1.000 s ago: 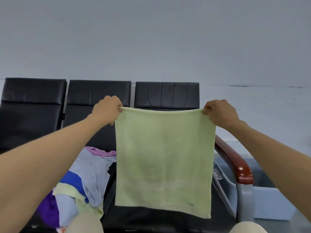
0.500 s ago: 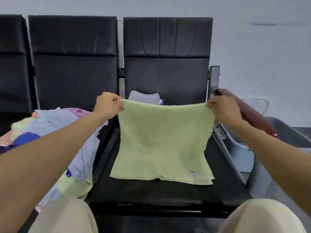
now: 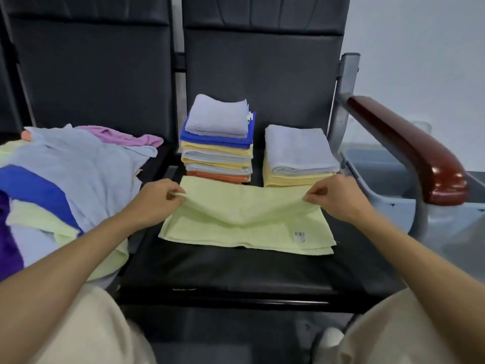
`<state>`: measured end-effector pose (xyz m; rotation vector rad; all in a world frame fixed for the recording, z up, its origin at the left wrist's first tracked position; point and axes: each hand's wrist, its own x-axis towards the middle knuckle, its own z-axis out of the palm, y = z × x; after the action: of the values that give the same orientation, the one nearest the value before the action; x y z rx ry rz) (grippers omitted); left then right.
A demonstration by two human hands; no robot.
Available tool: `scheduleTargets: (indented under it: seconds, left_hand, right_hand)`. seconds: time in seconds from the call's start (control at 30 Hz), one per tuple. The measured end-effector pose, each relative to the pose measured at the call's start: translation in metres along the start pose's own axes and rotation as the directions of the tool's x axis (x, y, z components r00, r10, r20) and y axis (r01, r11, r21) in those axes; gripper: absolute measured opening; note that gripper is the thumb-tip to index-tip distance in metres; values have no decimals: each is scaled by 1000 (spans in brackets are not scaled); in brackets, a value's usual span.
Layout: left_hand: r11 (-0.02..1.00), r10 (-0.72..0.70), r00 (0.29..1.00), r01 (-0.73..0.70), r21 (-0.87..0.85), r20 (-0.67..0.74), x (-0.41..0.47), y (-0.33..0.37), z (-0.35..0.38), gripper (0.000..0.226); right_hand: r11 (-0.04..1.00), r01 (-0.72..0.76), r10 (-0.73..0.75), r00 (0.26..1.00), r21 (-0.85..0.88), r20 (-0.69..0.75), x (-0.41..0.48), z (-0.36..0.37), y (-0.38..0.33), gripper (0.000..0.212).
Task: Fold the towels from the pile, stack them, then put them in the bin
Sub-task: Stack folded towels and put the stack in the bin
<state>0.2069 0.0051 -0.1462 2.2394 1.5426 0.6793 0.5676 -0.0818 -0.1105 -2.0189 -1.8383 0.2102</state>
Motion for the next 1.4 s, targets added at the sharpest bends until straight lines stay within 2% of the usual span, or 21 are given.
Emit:
scheduleTargets:
  seconds: [0.13, 0.2, 0.3, 0.47, 0.57, 0.67, 0.77, 0.87, 1.0, 1.03, 1.1, 1.2, 1.3, 1.4]
  left_hand:
    - [992, 97, 995, -99, 75, 29, -3, 1, -7, 5]
    - [982, 124, 988, -135, 132, 87, -5, 2, -11, 6]
    - [966, 114, 979, -149, 213, 169, -9, 4, -17, 8]
    - [973, 117, 987, -136, 185, 107, -13, 5, -28, 10]
    - [976, 88, 973, -127, 176, 215, -16, 2, -27, 13]
    - [973, -12, 927, -75, 217, 376, -17, 3, -22, 8]
    - [945, -81, 908, -62, 322, 412, -14, 6, -17, 17]
    - [958, -96, 932, -9, 287, 350, -7, 3, -11, 16]
    - [971, -178, 964, 140, 193, 197, 6, -8, 3, 6]
    - [964, -221, 961, 189, 187, 168, 8, -9, 6, 9]
    - [940, -314, 936, 283, 192, 156, 13, -10, 12, 29]
    - [900, -422, 883, 382, 211, 203, 17, -9, 15, 49]
    - [903, -424, 870, 387, 185, 251, 19, -8, 18, 40]
    - [921, -389, 888, 371, 117, 244, 15, 1, 21, 22]
  right_hand:
    - [996, 14, -9, 998, -88, 60, -3, -4, -6, 13]
    - [996, -17, 23, 998, -90, 65, -3, -8, -5, 15]
    - [998, -63, 64, 993, -4, 96, -6, -12, -3, 15]
    - [991, -92, 76, 984, 93, 160, -15, -18, -4, 12]
    - [992, -120, 94, 929, 50, 359, -18, -15, -1, 10]
    - [996, -76, 91, 828, -49, 553, -19, -7, 2, 12]
    - [993, -98, 119, 768, -68, 629, -17, -2, 3, 14]
    - [980, -185, 191, 768, -74, 611, -11, 1, 1, 17]
    - [938, -255, 338, 827, -236, 450, -2, 10, 5, 30]
    - [923, -264, 364, 836, -280, 411, 0, 13, 7, 36]
    - [903, -287, 393, 853, -321, 344, 4, 19, 10, 46]
    - [889, -367, 437, 861, -275, 261, 8, 28, 10, 69]
    - [879, -438, 474, 847, -187, 243, 11, 37, 10, 53]
    - [859, -503, 508, 812, -99, 287, 14, 38, 12, 51]
